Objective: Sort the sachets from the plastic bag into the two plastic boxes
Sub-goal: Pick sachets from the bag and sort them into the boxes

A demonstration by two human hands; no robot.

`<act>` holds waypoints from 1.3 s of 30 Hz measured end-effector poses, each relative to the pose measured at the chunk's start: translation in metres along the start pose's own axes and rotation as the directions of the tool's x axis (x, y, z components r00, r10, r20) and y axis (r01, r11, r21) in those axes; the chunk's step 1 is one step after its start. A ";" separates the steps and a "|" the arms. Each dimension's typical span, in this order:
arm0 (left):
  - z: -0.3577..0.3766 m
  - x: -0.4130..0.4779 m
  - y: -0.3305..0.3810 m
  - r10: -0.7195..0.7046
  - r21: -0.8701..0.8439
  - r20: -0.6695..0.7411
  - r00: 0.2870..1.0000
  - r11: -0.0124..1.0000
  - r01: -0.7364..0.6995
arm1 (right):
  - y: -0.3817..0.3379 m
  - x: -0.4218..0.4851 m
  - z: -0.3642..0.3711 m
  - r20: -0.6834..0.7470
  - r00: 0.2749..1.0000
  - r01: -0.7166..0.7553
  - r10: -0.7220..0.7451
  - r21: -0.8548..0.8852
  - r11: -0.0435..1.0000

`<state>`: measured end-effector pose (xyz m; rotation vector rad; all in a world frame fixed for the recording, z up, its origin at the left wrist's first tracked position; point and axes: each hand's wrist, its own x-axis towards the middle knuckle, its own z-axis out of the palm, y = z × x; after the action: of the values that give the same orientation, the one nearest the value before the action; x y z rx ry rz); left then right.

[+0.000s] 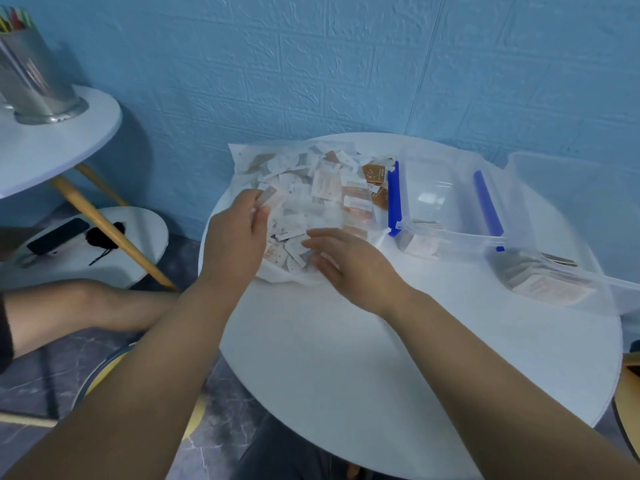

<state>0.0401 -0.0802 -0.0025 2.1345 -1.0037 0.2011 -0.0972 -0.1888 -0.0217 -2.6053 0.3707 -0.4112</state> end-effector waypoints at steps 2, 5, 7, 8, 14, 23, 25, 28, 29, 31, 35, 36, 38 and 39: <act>0.007 0.002 -0.001 -0.024 -0.008 0.008 1.000 1.000 0.024 | -0.004 0.009 0.008 0.079 0.997 0.031 -0.023 -0.099 0.995; 0.015 -0.002 -0.001 -0.070 -0.050 0.024 0.997 0.996 0.071 | -0.007 0.019 0.020 0.197 0.980 0.038 0.018 -0.277 0.960; 0.016 -0.005 -0.002 -0.089 -0.052 0.011 0.996 0.995 0.090 | -0.005 0.019 0.023 0.242 0.969 0.040 0.047 -0.342 0.939; 0.015 -0.006 -0.003 -0.089 -0.057 0.005 0.996 0.994 0.089 | -0.002 0.017 0.023 0.257 0.965 0.042 0.053 -0.349 0.936; 0.014 -0.017 -0.003 -0.046 -0.089 0.023 0.999 0.995 0.048 | 0.020 -0.016 0.013 0.244 0.970 0.059 0.016 -0.295 0.954; 0.022 -0.029 0.002 -0.031 -0.158 0.067 0.997 0.986 0.041 | 0.027 -0.030 0.003 -0.127 0.986 -0.101 0.105 0.040 0.994; 0.024 -0.034 0.000 -0.046 -0.190 0.055 0.997 0.980 0.056 | 0.025 -0.020 0.006 -0.163 0.972 -0.164 0.169 0.044 0.986; 0.028 -0.045 0.002 -0.072 -0.228 0.033 0.997 0.971 0.078 | 0.021 -0.005 0.011 -0.165 0.933 -0.324 0.320 0.000 0.946; 0.030 -0.048 0.002 -0.076 -0.237 0.030 0.997 0.968 0.081 | 0.019 0.000 0.012 -0.170 0.916 -0.371 0.363 -0.012 0.929; 0.032 -0.050 0.003 -0.082 -0.251 0.030 0.996 0.964 0.087 | 0.016 0.007 0.014 -0.159 0.898 -0.424 0.411 -0.059 0.904; 0.032 -0.049 0.002 -0.082 -0.255 0.041 0.996 0.963 0.090 | 0.018 0.013 0.012 -0.085 0.873 -0.481 0.481 0.024 0.877; 0.033 -0.049 0.001 -0.082 -0.257 0.042 0.996 0.962 0.090 | 0.018 0.012 0.009 -0.061 0.873 -0.479 0.484 0.077 0.874; 0.033 -0.048 -0.001 -0.103 -0.274 0.040 0.994 0.955 0.110 | 0.017 0.007 0.004 -0.018 0.888 -0.447 0.460 0.207 0.870; 0.033 -0.047 -0.002 -0.124 -0.292 0.037 0.992 0.948 0.129 | 0.016 0.003 0.002 -0.005 0.895 -0.429 0.447 0.274 0.861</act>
<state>0.0041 -0.0749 -0.0469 1.9209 -0.8451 -0.0301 -0.0967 -0.2027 -0.0305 -2.1614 0.8512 -0.3604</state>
